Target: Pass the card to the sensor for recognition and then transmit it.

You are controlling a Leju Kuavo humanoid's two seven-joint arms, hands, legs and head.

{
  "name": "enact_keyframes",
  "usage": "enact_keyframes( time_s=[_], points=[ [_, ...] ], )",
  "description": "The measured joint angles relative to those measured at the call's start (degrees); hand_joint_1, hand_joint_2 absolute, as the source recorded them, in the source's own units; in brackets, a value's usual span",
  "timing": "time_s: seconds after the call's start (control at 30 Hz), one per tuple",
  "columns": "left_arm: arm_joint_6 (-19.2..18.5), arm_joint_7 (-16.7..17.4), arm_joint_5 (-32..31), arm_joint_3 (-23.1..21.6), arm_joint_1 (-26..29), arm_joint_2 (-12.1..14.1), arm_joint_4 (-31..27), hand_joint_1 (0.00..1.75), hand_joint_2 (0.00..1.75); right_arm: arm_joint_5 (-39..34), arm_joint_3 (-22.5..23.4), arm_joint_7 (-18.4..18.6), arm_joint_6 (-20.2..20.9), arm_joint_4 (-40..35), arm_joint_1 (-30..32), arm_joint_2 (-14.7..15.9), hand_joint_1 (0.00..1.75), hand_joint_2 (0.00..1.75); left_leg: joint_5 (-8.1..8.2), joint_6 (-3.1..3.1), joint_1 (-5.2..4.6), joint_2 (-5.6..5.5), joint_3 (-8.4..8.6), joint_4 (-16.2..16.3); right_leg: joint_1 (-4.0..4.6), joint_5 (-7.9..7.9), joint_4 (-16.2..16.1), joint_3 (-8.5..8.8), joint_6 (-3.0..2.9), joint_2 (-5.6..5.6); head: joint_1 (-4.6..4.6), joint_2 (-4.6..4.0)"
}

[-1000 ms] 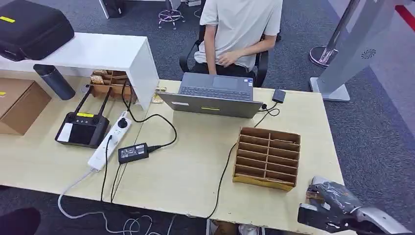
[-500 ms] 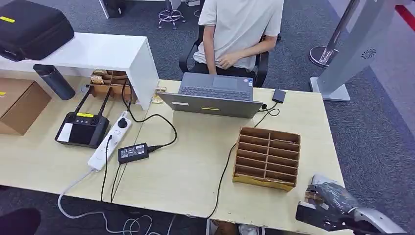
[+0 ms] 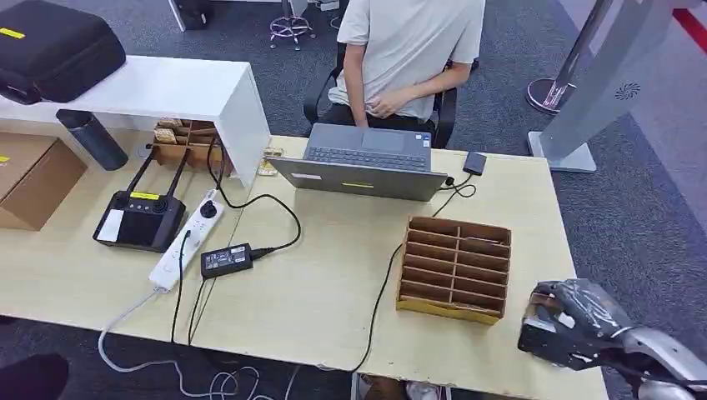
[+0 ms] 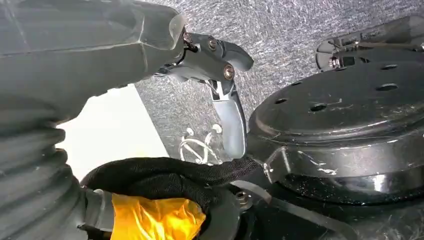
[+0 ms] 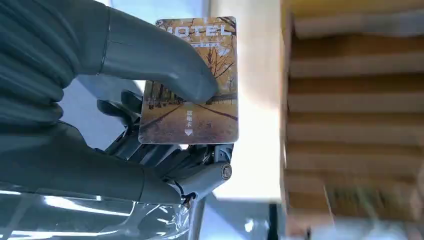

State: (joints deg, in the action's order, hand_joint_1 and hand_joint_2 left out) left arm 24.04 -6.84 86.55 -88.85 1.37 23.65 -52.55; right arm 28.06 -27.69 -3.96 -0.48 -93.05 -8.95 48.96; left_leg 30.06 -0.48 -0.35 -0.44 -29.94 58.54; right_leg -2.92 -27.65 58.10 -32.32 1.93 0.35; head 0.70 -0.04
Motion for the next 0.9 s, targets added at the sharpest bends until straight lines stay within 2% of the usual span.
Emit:
enact_keyframes(
  time_s=[0.13,0.27,0.47,0.57,0.77,0.9],
  points=[
    [1.7,-0.2,0.4,0.0,0.1,0.6,-2.1,0.00,1.75,-0.9,3.1,-1.3,1.6,-3.9,-5.4,1.0,1.75,1.75,-0.04,0.00,0.01,0.01,0.02,0.0,0.01,0.01,0.0,0.00,0.00,0.00,-0.04,0.00],
    [1.9,-0.5,0.6,0.0,0.3,0.9,-3.3,0.00,1.75,-1.0,4.9,-1.9,2.7,-5.9,-10.3,1.5,1.75,1.75,-0.05,-0.01,0.02,-0.02,0.03,0.0,0.03,0.02,0.0,0.00,0.02,-0.02,-0.04,0.00],
    [1.3,0.0,-0.4,0.0,0.3,1.1,-3.7,0.00,1.75,4.8,4.6,-3.1,-0.3,-6.2,-16.4,0.9,1.75,1.75,-0.05,-0.02,0.04,0.01,-0.08,0.0,0.03,0.03,0.0,-0.01,0.02,0.01,-0.04,0.00],
    [0.0,0.7,-0.4,0.0,0.0,1.2,-3.7,0.00,1.75,8.3,2.8,-3.1,-0.9,-5.1,-21.1,-0.8,1.75,1.75,-0.06,-0.02,0.09,0.01,-0.07,0.0,0.08,0.03,0.0,0.01,0.02,-0.01,-0.09,0.00],
    [-4.8,2.1,-2.3,0.0,-0.8,1.1,-1.5,0.00,1.75,14.2,-5.8,-2.1,-1.9,1.8,-34.9,-7.1,1.75,1.75,-0.21,-0.07,0.18,0.01,-0.06,0.0,0.16,0.13,0.0,-0.03,-0.09,0.00,-0.04,0.00],
    [-6.5,2.4,-2.9,0.0,-1.0,0.9,-0.1,0.00,1.75,15.3,-10.1,-1.5,-3.2,5.1,-39.0,-10.3,1.75,1.75,-0.26,-0.13,0.22,-0.15,-0.09,0.0,0.19,0.13,0.0,-0.03,-0.09,-0.12,-0.04,0.00]
  ],
)
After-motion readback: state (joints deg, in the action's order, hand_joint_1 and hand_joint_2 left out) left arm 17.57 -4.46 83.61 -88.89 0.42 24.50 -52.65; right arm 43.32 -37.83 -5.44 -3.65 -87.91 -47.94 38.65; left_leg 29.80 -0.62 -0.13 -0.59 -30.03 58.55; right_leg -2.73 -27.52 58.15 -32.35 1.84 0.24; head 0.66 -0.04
